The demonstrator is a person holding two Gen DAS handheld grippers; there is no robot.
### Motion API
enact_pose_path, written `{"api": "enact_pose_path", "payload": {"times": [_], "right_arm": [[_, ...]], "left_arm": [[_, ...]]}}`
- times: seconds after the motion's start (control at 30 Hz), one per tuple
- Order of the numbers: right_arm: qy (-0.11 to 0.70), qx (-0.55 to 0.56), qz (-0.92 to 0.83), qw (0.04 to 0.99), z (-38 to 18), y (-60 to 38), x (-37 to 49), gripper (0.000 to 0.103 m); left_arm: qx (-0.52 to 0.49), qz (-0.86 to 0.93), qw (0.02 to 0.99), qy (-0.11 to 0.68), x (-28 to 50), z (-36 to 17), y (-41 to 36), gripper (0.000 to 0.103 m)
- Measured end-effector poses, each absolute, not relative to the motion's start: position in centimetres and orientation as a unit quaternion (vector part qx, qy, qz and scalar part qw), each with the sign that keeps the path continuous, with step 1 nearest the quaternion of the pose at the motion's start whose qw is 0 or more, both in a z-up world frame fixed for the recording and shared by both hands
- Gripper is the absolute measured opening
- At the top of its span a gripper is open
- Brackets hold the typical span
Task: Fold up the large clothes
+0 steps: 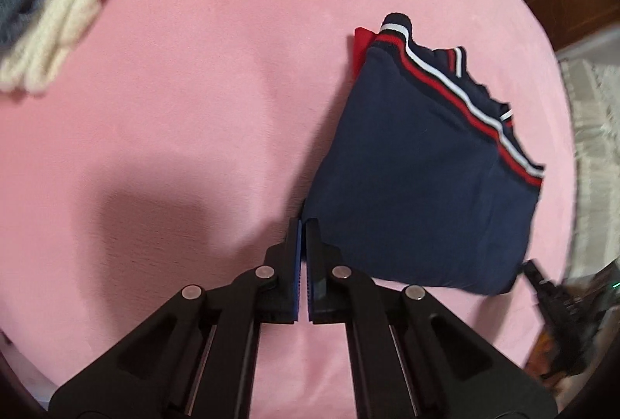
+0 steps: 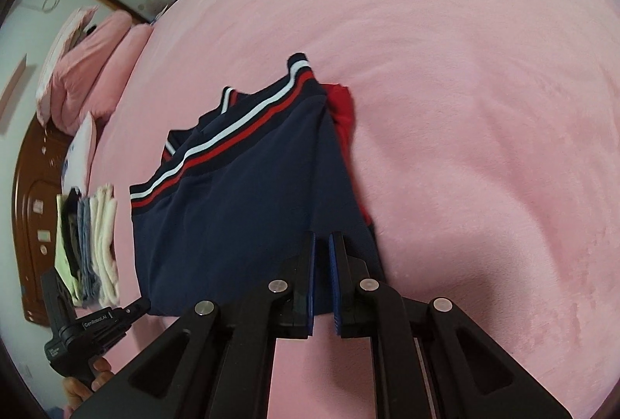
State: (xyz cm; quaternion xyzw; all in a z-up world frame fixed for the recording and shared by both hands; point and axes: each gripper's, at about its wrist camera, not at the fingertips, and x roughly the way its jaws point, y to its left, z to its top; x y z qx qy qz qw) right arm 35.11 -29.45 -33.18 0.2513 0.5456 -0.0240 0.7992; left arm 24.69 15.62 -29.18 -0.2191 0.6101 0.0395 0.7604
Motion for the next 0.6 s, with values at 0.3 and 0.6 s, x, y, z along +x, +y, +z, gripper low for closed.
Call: {"api": "enact_pose_path", "payload": {"times": [0.3, 0.6], "right_arm": [[0.556, 0.201, 0.049, 0.805, -31.5, -24.2, 38.2, 0.007], [0.591, 0.209, 0.066, 0.776, -33.5, -19.0, 42.1, 0.007]], "left_arm": [[-0.269, 0.076, 0.739, 0.612, 21.5, -28.9, 17.2, 0.023], [-0.320, 0.054, 0.720, 0.613, 18.8, -30.1, 15.4, 0.027]]}}
